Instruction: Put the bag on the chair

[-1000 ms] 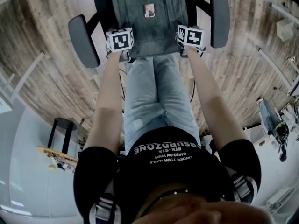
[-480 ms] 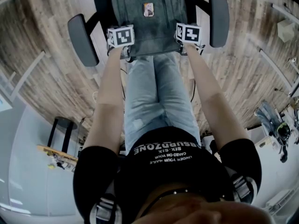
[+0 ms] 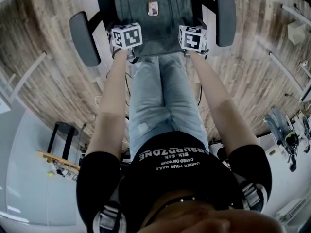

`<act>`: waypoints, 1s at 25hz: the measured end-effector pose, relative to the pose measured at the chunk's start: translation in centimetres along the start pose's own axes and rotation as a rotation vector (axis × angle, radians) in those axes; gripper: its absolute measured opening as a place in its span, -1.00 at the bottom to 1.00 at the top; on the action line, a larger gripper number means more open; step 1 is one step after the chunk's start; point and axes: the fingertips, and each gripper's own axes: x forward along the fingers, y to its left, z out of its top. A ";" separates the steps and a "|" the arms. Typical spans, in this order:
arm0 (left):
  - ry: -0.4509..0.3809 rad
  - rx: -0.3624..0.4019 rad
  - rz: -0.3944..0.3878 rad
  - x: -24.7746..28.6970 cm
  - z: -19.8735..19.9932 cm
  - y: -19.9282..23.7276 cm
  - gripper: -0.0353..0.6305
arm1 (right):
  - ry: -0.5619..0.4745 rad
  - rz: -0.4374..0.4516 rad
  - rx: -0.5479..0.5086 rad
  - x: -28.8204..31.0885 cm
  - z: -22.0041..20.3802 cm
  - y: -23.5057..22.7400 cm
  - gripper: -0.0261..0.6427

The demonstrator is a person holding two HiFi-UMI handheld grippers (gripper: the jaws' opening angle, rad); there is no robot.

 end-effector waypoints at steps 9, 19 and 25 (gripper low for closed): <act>-0.147 -0.089 -0.027 -5.6 2.0 -1.0 -0.41 | -0.196 0.070 0.005 -5.0 3.7 2.5 -0.68; -0.286 -0.160 -0.219 -12.5 1.5 -5.0 -0.83 | -0.249 0.308 0.138 -11.1 2.5 4.9 -0.87; -0.315 -0.195 -0.301 -15.6 -0.8 -6.8 -0.83 | -0.288 0.365 0.141 -15.2 0.8 6.2 -0.87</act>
